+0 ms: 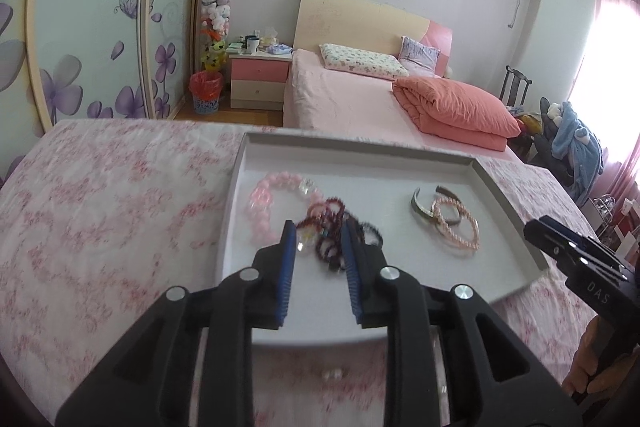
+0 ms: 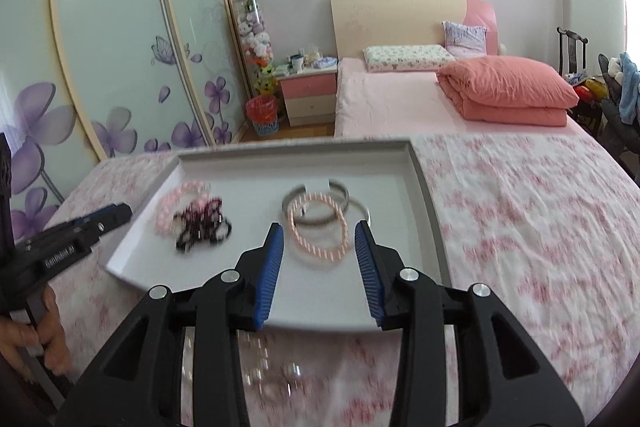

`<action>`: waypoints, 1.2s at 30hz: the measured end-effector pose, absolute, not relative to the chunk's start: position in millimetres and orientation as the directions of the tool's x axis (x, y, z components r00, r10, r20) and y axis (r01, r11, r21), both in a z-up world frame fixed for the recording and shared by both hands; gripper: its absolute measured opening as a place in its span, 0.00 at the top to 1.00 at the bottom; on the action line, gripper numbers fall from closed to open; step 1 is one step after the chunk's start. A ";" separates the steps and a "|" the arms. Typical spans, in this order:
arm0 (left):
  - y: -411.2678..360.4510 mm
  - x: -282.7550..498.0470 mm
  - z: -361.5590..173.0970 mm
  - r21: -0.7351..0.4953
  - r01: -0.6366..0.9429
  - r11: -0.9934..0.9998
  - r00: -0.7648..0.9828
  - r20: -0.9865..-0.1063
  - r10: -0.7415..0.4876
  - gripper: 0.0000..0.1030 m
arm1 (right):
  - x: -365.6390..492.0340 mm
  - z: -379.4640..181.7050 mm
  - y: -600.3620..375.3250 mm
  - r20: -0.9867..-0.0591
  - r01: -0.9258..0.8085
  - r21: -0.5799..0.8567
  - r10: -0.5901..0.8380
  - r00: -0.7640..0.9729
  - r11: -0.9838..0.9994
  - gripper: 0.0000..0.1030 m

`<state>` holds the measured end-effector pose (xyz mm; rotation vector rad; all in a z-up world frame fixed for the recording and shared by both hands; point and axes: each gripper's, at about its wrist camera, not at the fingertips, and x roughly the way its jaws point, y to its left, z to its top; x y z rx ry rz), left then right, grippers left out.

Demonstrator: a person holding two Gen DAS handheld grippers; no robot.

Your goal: Organize jewelry

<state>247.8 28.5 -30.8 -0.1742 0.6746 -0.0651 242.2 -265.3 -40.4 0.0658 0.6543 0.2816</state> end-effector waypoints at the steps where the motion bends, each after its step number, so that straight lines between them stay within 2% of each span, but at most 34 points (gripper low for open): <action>1: 29.9 241.9 -32.3 -0.184 0.005 0.983 0.777 -0.618 -0.119 0.76 | 239.1 -43.9 -266.8 -0.603 -0.238 0.146 0.277 0.748 0.960 0.62; 6: 34.5 219.1 -40.9 -0.182 0.011 0.983 0.760 -0.638 -0.126 0.76 | 221.1 -64.2 -266.5 -0.668 -0.263 0.130 0.281 0.689 0.956 0.63; 11: 36.2 206.2 -47.2 -0.178 0.013 0.984 0.753 -0.646 -0.127 0.73 | 210.3 -79.2 -259.4 -0.715 -0.297 0.129 0.296 0.633 0.946 0.69; 17: 36.7 203.8 -51.2 -0.174 0.012 0.985 0.749 -0.651 -0.124 0.73 | 208.2 -85.8 -249.4 -0.736 -0.319 0.110 0.293 0.610 0.941 0.72; 25: 37.2 204.5 -52.9 -0.174 0.012 0.985 0.747 -0.653 -0.124 0.72 | 213.7 -92.5 -252.8 -0.769 -0.281 0.082 0.240 0.592 0.956 0.83; 36: 29.3 198.2 -53.3 -0.170 0.046 0.984 0.734 -0.662 -0.148 0.67 | 207.8 -92.8 -270.5 -0.772 -0.206 0.037 0.159 0.616 0.978 0.85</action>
